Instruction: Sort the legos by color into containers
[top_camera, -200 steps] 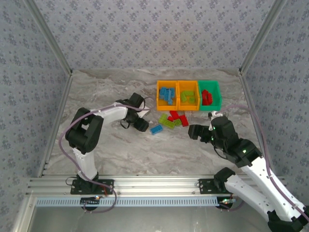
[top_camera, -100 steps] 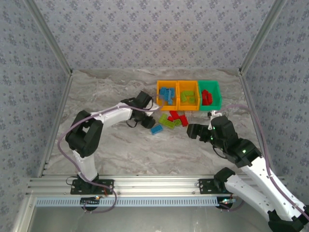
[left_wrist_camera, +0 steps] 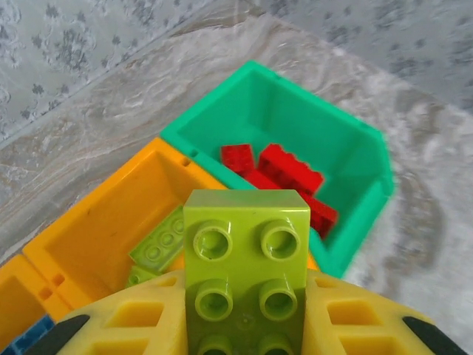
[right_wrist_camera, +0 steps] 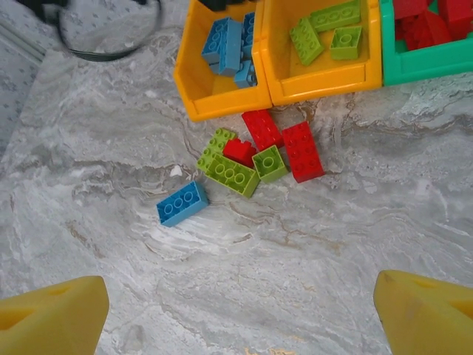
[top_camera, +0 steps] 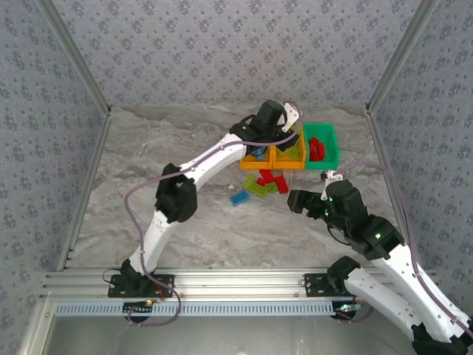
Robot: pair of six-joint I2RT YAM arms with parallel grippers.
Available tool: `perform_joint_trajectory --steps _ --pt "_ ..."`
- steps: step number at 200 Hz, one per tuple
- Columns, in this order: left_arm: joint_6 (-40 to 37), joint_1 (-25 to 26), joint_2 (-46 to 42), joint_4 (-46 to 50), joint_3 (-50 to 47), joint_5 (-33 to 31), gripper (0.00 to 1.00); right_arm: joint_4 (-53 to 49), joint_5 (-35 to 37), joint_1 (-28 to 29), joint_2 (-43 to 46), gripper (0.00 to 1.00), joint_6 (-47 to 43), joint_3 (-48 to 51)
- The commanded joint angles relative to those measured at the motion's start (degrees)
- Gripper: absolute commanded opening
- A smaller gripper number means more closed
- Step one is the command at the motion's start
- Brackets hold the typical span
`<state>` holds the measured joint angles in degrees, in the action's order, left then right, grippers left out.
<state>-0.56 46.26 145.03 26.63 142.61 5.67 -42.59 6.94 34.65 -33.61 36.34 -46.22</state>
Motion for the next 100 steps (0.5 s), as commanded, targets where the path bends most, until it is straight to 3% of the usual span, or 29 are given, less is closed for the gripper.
perform_joint_trajectory --steps 1,21,71,89,100 --pt "-0.3 0.0 6.7 7.5 12.4 -2.7 0.30 -2.5 1.6 0.5 1.3 0.95 2.2 -0.1" --pt "0.4 -0.1 9.6 9.2 17.9 -2.8 0.51 -2.9 1.8 0.5 1.3 0.95 2.1 -0.2" --pt "-3.1 0.2 1.1 16.6 15.2 3.4 0.54 -3.1 5.8 0.5 -1.8 0.96 0.2 1.4" --pt "-5.6 0.9 -8.5 17.1 5.3 5.2 0.54 -4.5 8.3 0.5 -7.7 0.96 -3.6 2.0" --pt "-6.7 1.4 -18.3 10.4 -9.4 4.6 0.54 -4.1 8.6 0.4 -12.8 0.96 -5.4 2.3"
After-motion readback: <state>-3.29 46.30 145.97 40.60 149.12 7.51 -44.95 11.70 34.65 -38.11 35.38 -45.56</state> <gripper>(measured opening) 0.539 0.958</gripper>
